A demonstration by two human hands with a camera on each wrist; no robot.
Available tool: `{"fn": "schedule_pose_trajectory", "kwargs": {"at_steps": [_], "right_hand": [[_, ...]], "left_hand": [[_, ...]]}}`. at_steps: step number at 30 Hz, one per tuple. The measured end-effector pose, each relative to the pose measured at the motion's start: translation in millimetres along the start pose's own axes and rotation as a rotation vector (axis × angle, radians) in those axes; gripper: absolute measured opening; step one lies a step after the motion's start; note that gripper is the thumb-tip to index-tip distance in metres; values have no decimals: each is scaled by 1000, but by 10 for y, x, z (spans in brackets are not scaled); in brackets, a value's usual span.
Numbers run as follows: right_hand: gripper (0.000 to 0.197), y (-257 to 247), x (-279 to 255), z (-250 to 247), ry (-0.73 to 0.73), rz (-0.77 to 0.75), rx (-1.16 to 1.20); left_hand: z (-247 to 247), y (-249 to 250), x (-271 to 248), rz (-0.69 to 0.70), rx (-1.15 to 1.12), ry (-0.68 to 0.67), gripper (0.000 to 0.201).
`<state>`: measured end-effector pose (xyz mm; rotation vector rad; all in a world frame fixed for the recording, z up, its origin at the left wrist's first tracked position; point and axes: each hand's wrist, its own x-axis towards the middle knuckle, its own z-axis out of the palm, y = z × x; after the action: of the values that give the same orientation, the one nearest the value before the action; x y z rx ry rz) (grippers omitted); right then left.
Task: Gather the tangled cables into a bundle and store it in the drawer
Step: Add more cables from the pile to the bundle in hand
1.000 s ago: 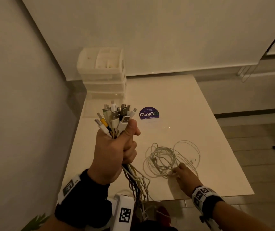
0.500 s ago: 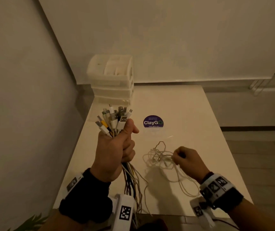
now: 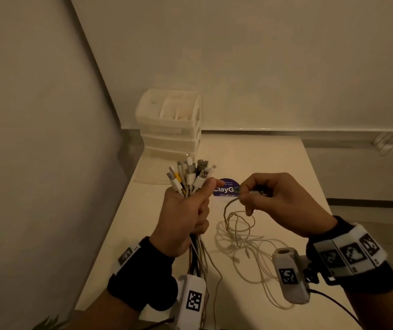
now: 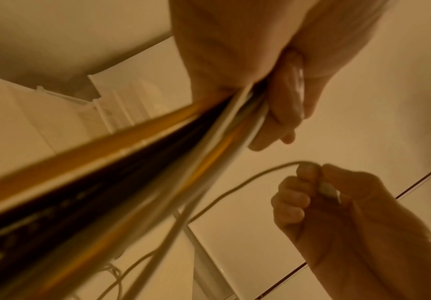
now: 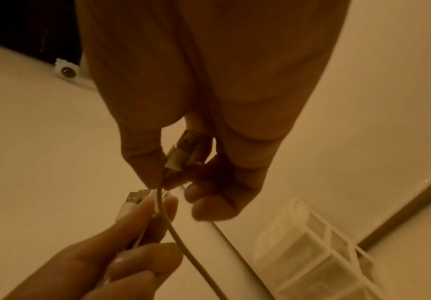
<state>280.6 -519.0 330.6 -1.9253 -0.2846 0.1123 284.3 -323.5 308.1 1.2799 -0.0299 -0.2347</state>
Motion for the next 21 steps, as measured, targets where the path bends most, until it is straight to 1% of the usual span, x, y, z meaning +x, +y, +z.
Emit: {"fn": "schedule_pose_trajectory", "kwargs": {"at_steps": [3,5,6,9,10,11,14,15,17,19,21], "right_hand": [[3,-40,87,49,-5,-82,120],[19,-55,153,80,-20,-131,168],[26,-59,192,101,-9,-147,172],[41,-51,303,176,116,-186,172],[42,-40,331,200,153,-192,175],[42,-24,349,226,175,-194,180],[41,68,355,328,195,-168,262],[40,115,345,372,181,-148,291],[39,245,328,482,85,-93,290],[29,416,300,619,-44,-58,162],[15,594,254,750,-123,-65,0]], "left_hand": [[30,-24,57,6,26,-15,28],[30,-44,93,26,26,-2,29],[27,-54,111,29,29,3,33],[26,-72,142,54,47,-18,51],[27,-65,144,67,61,-37,50],[25,-51,143,80,78,-52,44],[5,-27,159,107,124,-62,33],[5,-21,163,127,131,-50,28],[-22,-12,185,207,194,7,19],[-74,10,213,288,294,67,22],[-131,41,230,311,296,71,32]]}}
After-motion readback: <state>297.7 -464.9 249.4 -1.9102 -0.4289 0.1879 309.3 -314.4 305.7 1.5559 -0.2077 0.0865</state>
